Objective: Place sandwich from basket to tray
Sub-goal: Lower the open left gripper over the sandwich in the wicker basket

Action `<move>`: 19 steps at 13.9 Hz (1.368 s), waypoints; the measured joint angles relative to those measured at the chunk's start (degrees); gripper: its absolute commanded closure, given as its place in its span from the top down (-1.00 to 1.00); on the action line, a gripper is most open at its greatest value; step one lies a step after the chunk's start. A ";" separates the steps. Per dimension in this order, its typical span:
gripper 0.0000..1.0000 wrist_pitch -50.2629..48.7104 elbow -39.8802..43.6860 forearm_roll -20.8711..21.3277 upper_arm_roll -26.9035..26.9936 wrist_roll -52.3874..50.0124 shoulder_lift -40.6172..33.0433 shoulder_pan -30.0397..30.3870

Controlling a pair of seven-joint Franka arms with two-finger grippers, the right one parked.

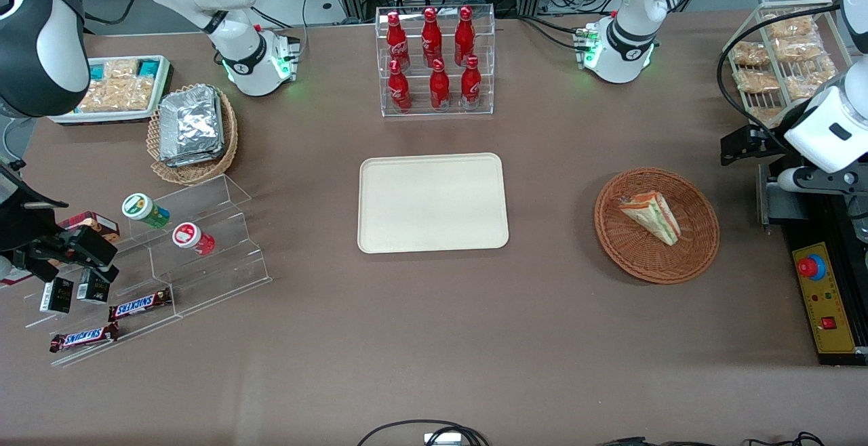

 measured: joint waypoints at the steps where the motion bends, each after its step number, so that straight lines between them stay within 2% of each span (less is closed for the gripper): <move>1: 1.00 0.04 0.00 0.06 0.00 0.00 0.00 0.03; 7: 1.00 0.74 -0.32 0.28 0.19 -0.06 0.53 0.36; 9: 1.00 3.27 -2.77 0.42 0.26 -1.39 1.16 0.37; 12: 1.00 13.68 -12.67 0.51 0.27 -4.92 1.42 0.37; 16: 1.00 30.13 -29.79 1.36 0.16 -13.62 -0.32 0.26; 19: 1.00 35.76 -37.50 2.52 -0.02 -21.52 -1.84 0.20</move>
